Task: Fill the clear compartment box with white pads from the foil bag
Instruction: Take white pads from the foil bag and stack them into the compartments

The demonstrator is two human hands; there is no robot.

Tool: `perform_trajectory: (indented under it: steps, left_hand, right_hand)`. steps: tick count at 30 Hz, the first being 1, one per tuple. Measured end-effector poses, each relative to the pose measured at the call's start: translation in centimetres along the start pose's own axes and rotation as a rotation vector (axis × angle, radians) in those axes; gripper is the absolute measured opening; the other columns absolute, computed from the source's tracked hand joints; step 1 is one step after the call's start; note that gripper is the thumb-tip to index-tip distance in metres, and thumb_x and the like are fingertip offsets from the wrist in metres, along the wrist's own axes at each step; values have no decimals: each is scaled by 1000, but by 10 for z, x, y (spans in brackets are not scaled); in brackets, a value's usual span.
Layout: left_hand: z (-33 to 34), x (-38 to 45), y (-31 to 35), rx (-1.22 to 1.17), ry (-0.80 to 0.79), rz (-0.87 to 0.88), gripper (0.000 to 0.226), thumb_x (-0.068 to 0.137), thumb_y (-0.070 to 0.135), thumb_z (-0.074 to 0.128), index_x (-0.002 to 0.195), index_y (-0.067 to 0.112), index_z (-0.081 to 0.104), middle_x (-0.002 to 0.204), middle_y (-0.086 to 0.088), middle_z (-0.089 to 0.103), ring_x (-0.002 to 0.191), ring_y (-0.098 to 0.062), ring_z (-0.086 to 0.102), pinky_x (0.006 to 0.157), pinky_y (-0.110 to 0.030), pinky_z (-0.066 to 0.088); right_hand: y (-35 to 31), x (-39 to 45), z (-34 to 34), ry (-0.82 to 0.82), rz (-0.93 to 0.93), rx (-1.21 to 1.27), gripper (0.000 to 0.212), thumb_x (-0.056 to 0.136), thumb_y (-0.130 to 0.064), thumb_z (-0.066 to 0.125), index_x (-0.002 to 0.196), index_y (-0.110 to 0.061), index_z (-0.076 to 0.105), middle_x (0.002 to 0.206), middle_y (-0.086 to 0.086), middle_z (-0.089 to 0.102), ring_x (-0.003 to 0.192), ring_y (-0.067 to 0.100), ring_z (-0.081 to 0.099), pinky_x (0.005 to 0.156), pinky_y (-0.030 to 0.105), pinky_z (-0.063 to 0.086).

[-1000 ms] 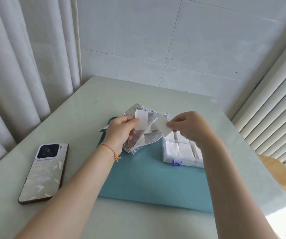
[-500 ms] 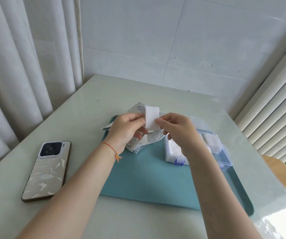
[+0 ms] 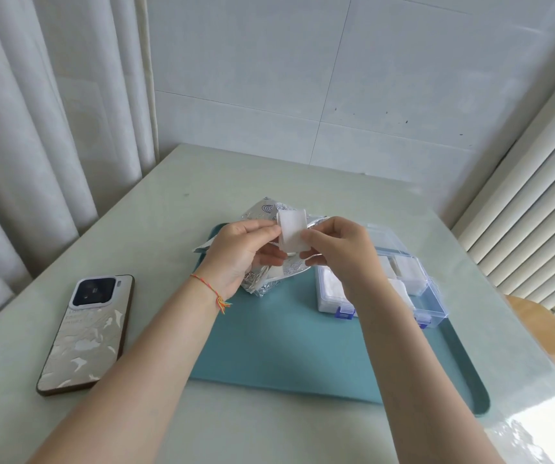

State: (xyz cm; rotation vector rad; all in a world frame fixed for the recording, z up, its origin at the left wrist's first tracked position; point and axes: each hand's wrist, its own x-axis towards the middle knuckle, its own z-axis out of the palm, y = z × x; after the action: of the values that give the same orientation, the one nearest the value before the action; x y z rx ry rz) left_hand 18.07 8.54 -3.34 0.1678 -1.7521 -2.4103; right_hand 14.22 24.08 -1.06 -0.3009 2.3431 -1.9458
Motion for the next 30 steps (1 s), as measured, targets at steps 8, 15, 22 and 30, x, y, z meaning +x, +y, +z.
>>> perform_trajectory:
  steps: [8, 15, 22, 30]
  left_hand:
    - [-3, -3, 4, -99, -111, -43, 13, 94, 6, 56, 98, 7, 68, 79, -8, 73, 62, -22, 71, 53, -24, 56]
    - [-4, -3, 7, -70, -137, -73, 29, 90, 40, 59, 100, 14, 68, 81, -3, 69, 66, -14, 65, 51, -21, 49]
    - [2, -3, 7, -177, -163, -120, 30, 101, 26, 43, 106, 5, 64, 92, -9, 68, 78, -22, 64, 68, -31, 51]
    - [-5, -2, 9, -257, -170, -236, 15, 84, 16, 61, 98, 13, 56, 78, -8, 46, 66, -20, 48, 52, -24, 46]
  right_hand:
    - [-4, -3, -5, -133, 74, 182, 9, 89, -7, 65, 85, -3, 59, 80, 15, 65, 72, 22, 65, 68, 33, 54]
    - [-5, -5, 0, -170, 66, 295, 13, 87, 1, 64, 78, -3, 56, 66, 11, 59, 62, 21, 58, 62, 27, 53]
    - [-3, -15, 27, -129, -94, -85, 12, 81, -8, 70, 76, -9, 59, 64, -2, 65, 55, 10, 56, 59, 29, 45]
    - [-13, -20, 27, -271, -700, -825, 82, 69, -35, 80, 140, -29, 39, 129, -12, 48, 122, 13, 41, 96, 34, 39]
